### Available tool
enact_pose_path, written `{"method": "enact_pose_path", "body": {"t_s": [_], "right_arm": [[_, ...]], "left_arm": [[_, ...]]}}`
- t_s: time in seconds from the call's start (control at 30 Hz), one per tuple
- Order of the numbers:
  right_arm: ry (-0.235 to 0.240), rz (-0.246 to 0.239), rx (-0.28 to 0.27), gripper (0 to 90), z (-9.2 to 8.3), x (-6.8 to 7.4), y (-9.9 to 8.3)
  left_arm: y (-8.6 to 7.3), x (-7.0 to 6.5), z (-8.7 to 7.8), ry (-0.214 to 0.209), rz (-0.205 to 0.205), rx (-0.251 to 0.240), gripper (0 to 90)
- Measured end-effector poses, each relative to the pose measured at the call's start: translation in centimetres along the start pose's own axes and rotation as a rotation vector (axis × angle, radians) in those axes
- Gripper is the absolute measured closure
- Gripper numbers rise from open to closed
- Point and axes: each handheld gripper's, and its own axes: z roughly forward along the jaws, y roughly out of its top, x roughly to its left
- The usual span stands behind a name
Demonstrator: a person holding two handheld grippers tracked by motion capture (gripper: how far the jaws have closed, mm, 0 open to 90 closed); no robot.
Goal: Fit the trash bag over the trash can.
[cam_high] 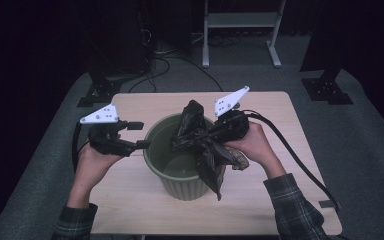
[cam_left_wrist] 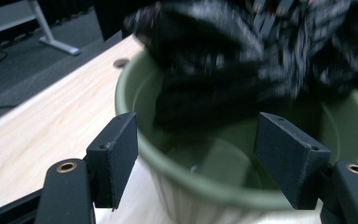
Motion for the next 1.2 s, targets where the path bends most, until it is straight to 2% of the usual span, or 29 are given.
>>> {"method": "enact_pose_path", "body": {"t_s": [0.13,0.33,0.5,0.63,0.73,0.87,0.93,1.07,1.2], "right_arm": [[0.004,0.001,-0.001,87.9,0.0,-0.1,0.0],[0.007,-0.003,-0.003,87.9,0.0,-0.1,0.0],[0.012,-0.003,-0.005,87.7,0.0,-0.1,0.0],[0.019,-0.006,-0.01,87.7,0.1,-0.1,0.1],[0.034,-0.009,-0.018,87.7,0.2,-0.1,0.1],[0.052,-0.015,-0.02,87.5,0.1,0.1,0.1],[0.058,-0.017,-0.028,87.6,-0.1,0.2,0.1],[0.067,-0.027,-0.08,87.6,-0.8,0.2,0.3],[0.052,-0.024,-0.107,87.6,-1.2,0.1,0.5]], "left_arm": [[2.6,0.2,1.4,-0.018,0.036,0.0,29.3],[5.4,0.6,4.2,-0.063,0.06,-0.008,29.3],[7.1,1.6,6.4,-0.088,0.052,-0.008,28.9],[7.9,3.0,8.5,-0.102,0.019,0.0,28.7],[7.9,3.6,10.1,-0.1,0.002,0.033,28.5],[7.1,3.9,11.3,-0.08,-0.003,0.117,28.3],[6.4,3.8,11.2,-0.059,-0.002,0.147,28.3],[4.8,3.1,10.1,-0.022,0.01,0.186,28.3],[3.3,1.9,8.7,-0.01,0.031,0.197,27.6]]}}
